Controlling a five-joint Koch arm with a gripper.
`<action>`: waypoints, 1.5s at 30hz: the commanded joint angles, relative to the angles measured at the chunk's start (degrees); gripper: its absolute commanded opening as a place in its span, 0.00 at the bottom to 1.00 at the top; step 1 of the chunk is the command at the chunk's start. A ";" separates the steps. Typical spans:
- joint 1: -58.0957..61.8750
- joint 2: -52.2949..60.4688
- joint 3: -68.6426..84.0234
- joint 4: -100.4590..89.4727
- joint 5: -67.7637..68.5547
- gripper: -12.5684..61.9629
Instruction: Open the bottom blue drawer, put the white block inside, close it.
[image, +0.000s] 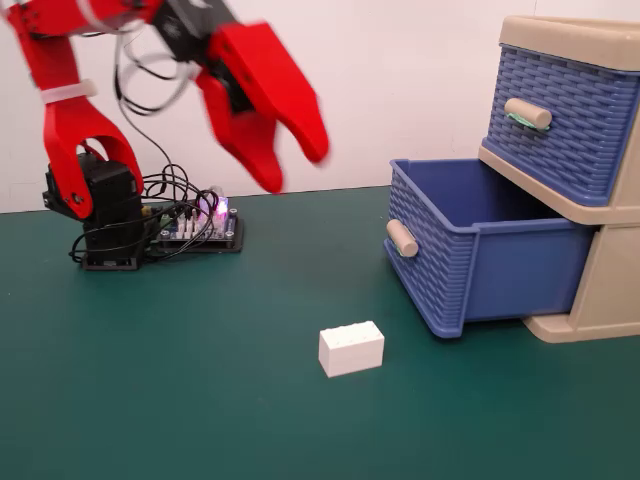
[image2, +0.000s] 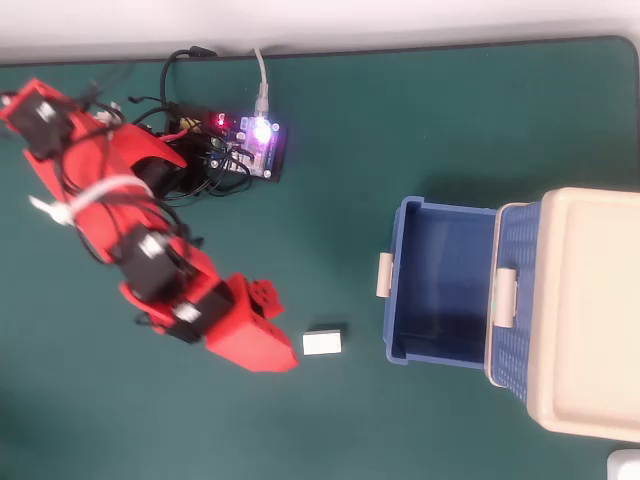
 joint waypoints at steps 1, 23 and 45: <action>0.00 -5.54 -6.42 0.70 7.29 0.63; 2.46 -31.11 -15.82 2.90 12.66 0.62; 1.93 -41.13 -19.95 5.71 12.74 0.08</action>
